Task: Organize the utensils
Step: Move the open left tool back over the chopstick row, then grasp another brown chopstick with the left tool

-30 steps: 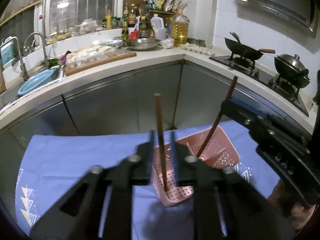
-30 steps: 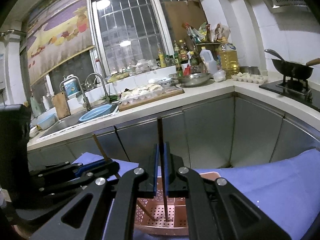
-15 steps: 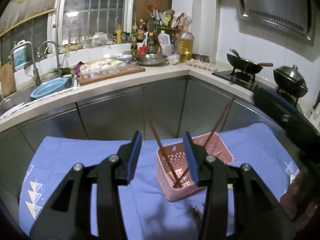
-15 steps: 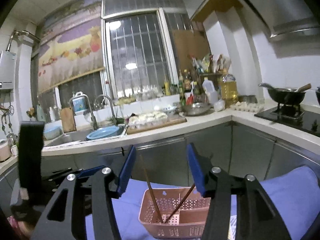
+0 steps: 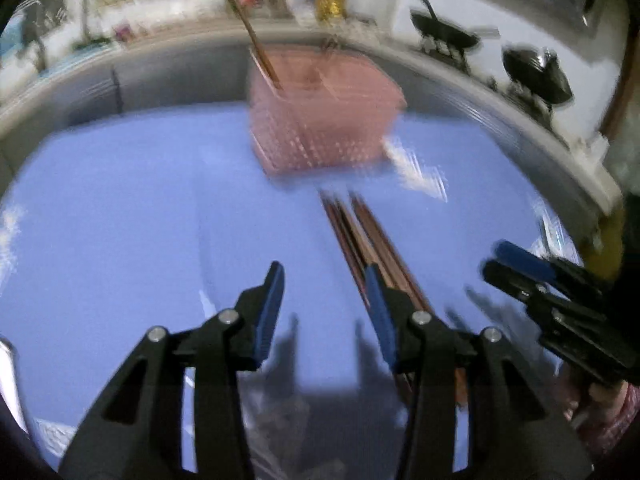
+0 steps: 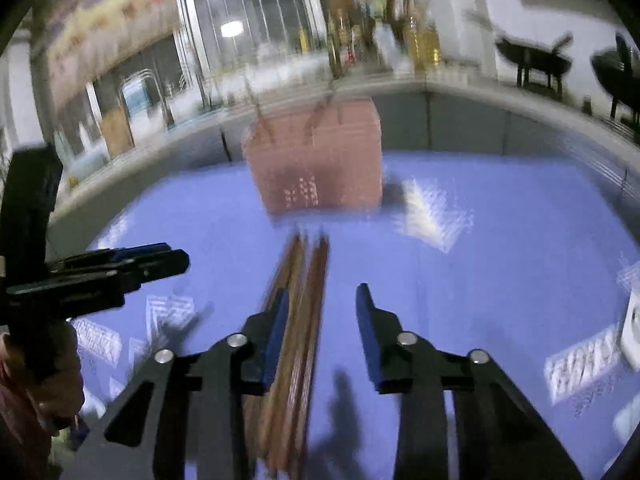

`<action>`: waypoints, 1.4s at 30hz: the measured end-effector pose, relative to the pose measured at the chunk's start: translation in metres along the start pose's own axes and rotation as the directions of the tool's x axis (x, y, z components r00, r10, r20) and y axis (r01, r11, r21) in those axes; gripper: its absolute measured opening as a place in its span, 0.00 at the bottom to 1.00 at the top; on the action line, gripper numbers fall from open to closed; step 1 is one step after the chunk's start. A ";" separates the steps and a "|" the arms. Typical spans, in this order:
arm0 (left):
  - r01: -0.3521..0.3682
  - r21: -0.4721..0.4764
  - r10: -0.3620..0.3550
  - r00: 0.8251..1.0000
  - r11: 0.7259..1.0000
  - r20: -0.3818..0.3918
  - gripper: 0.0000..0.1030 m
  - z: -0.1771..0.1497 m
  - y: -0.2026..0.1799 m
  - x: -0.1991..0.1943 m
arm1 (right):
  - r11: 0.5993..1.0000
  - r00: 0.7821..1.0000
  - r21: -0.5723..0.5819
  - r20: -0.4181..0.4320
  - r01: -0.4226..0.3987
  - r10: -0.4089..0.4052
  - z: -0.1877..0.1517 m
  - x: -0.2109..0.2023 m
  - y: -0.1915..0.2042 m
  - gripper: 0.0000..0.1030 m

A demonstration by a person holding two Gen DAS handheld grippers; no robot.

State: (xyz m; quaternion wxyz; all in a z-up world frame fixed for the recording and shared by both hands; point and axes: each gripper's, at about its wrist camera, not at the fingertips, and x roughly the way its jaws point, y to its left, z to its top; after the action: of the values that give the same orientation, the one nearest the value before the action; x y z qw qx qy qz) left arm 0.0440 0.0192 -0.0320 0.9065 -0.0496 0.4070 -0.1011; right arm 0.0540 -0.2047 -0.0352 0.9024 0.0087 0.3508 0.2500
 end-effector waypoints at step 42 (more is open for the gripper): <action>-0.081 -0.008 0.079 0.987 0.997 -0.137 0.39 -0.031 -0.026 0.033 | 0.987 0.989 -0.133 -0.102 0.090 -0.104 -0.049 0.020 0.006 0.31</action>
State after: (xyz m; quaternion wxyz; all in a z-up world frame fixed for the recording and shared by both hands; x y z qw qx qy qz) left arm 0.0386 -0.0138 -0.0722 0.8795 -0.0323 0.4702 -0.0651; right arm 0.0326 -0.1978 -0.0842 0.8917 -0.0798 0.3827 0.2280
